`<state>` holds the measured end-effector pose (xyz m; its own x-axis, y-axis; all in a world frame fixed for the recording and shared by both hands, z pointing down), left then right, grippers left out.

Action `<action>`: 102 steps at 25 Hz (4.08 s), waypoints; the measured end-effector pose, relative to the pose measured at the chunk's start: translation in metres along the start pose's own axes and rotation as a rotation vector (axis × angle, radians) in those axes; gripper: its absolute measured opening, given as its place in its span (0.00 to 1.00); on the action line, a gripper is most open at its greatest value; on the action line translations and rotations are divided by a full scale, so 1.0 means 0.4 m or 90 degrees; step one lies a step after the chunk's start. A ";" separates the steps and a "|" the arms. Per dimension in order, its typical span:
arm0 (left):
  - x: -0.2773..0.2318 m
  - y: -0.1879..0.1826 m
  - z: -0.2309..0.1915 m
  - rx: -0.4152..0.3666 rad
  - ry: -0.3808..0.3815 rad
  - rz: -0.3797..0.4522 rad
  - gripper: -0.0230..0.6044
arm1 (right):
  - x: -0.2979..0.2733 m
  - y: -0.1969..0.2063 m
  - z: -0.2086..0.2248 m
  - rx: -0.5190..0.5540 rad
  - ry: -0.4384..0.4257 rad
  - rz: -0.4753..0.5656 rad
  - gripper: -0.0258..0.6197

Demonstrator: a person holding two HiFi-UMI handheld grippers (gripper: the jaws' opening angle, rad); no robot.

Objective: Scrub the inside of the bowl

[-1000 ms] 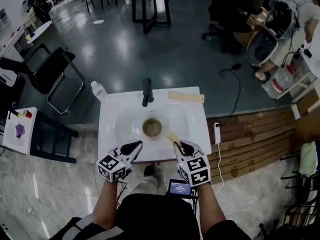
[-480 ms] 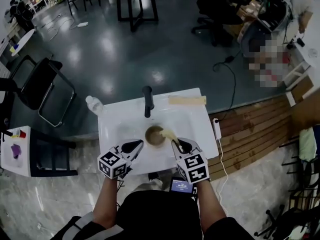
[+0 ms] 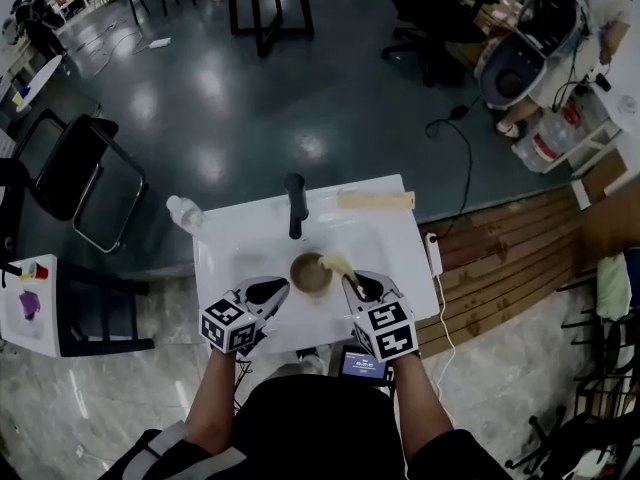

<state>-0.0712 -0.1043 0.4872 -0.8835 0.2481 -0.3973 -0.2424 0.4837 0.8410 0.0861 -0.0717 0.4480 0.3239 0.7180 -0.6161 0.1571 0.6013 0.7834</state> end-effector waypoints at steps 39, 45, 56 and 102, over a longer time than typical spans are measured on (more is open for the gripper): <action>-0.225 0.281 -0.215 0.205 -0.172 -0.328 0.27 | -0.387 0.181 0.014 0.139 -0.197 -0.247 0.10; -0.243 0.304 -0.218 0.205 -0.168 -0.365 0.26 | -0.435 0.215 0.007 0.175 -0.195 -0.310 0.10; -0.250 0.298 -0.239 0.257 -0.191 -0.331 0.13 | -0.501 0.256 -0.009 0.348 -0.158 -0.367 0.10; -0.237 0.271 -0.267 0.279 -0.206 -0.339 0.06 | -0.469 0.241 0.001 0.093 -0.289 -0.254 0.10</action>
<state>-0.0566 -0.1650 0.6553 -0.5139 0.0894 -0.8532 -0.3614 0.8794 0.3098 0.0407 -0.1485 0.6390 0.5725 0.2076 -0.7932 0.4642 0.7154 0.5222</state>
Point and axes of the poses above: the fingertips, and each gripper's own axes: x backward along the fingers, z to its right, y out of its underside, the point moved 3 cm from there along x, backward along the fingers, and after that the axes turned 1 degree about x, right-handed, at the moved point
